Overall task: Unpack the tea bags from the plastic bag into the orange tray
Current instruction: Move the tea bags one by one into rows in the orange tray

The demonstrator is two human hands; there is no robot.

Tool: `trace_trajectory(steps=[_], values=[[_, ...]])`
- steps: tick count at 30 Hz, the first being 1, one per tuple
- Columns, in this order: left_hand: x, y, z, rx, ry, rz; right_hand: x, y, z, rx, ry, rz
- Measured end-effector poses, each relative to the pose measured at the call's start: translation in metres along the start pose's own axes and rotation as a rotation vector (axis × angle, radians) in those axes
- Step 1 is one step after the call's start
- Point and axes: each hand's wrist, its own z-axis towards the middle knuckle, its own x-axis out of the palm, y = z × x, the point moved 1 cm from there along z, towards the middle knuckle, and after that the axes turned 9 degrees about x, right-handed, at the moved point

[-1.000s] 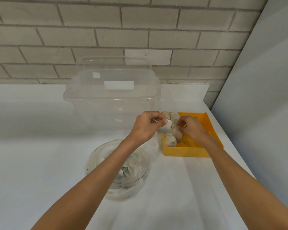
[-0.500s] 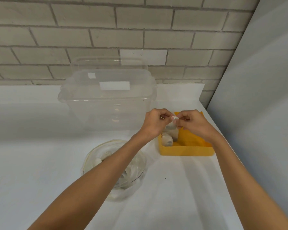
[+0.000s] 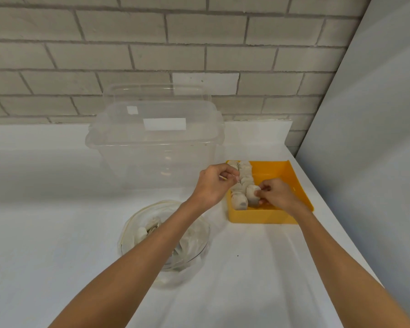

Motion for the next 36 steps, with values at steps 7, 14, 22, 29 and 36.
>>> trace_trajectory(steps=[7,14,22,29,36], values=[[-0.005,0.011,-0.009,-0.029,-0.013,-0.007,0.010,0.007,0.003,0.001,-0.007,0.051],[-0.009,0.012,-0.014,-0.040,-0.025,-0.016,0.011,0.009,-0.002,-0.011,-0.061,0.038],[-0.016,0.013,-0.022,-0.058,-0.035,-0.034,0.000,0.016,-0.008,-0.005,-0.088,-0.056],[-0.040,0.015,-0.033,-0.078,-0.060,-0.021,-0.009,0.044,-0.028,-0.178,-0.185,0.000],[-0.082,0.016,-0.058,-0.137,0.038,0.049,0.041,0.103,-0.074,-0.356,0.051,0.111]])
